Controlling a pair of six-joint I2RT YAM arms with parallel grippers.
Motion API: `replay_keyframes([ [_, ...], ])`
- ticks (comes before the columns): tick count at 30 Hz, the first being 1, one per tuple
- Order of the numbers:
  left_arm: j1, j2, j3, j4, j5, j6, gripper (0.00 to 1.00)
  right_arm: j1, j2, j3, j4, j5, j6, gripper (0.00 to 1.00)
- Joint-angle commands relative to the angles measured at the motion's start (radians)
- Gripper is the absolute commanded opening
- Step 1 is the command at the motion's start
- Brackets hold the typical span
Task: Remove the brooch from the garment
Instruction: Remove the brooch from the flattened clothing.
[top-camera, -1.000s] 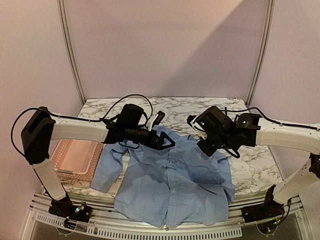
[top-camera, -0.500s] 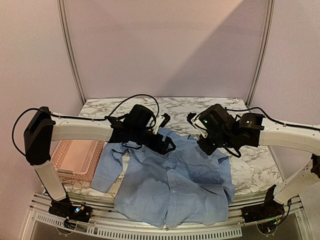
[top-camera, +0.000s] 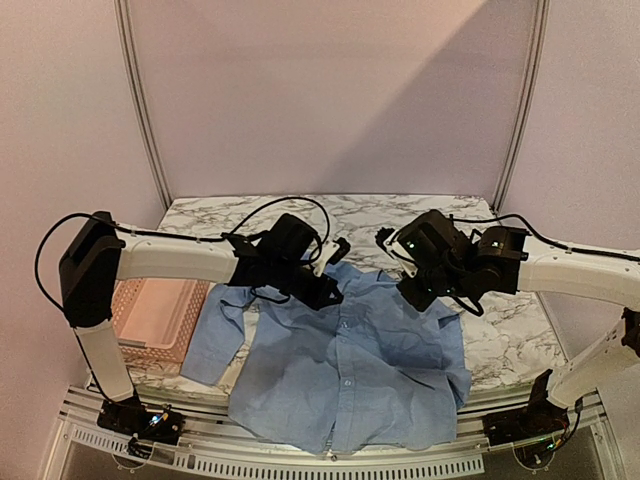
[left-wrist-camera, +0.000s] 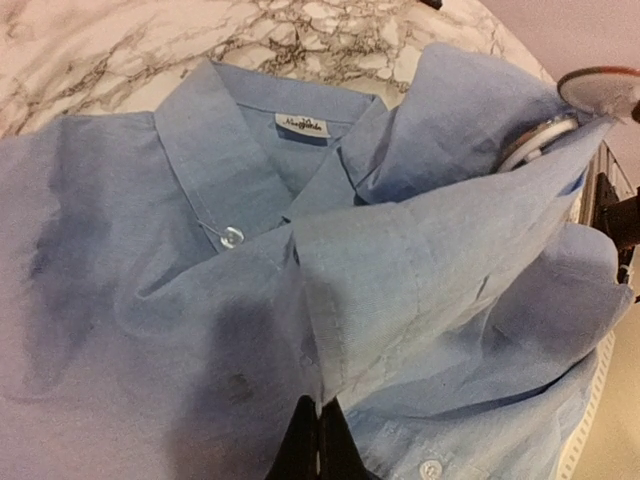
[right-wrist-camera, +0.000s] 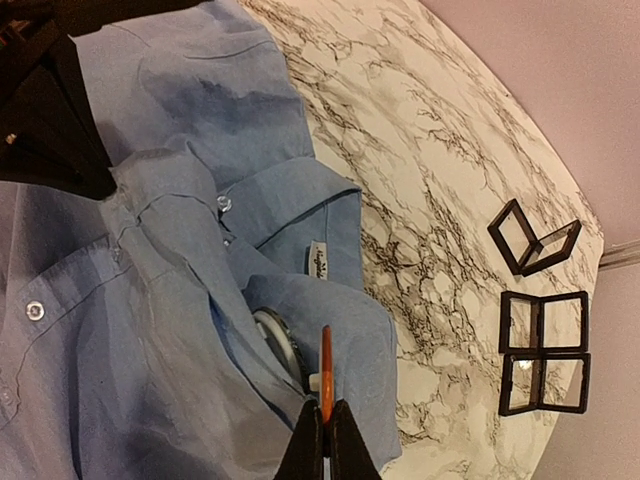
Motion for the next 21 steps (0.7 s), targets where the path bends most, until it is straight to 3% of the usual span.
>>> replay_keyframes([
  [1, 0.022, -0.037, 0.016, -0.043, 0.021, 0.013, 0.00, 0.007, -0.002, 0.002, -0.056, 0.056, 0.001, 0.00],
  [16, 0.090, -0.105, 0.016, -0.069, 0.040, 0.003, 0.00, 0.006, 0.003, 0.014, -0.087, 0.087, 0.062, 0.00],
  [21, 0.092, -0.143, 0.013, -0.071, -0.002, 0.005, 0.29, -0.005, -0.088, 0.007, 0.006, -0.020, 0.093, 0.00],
])
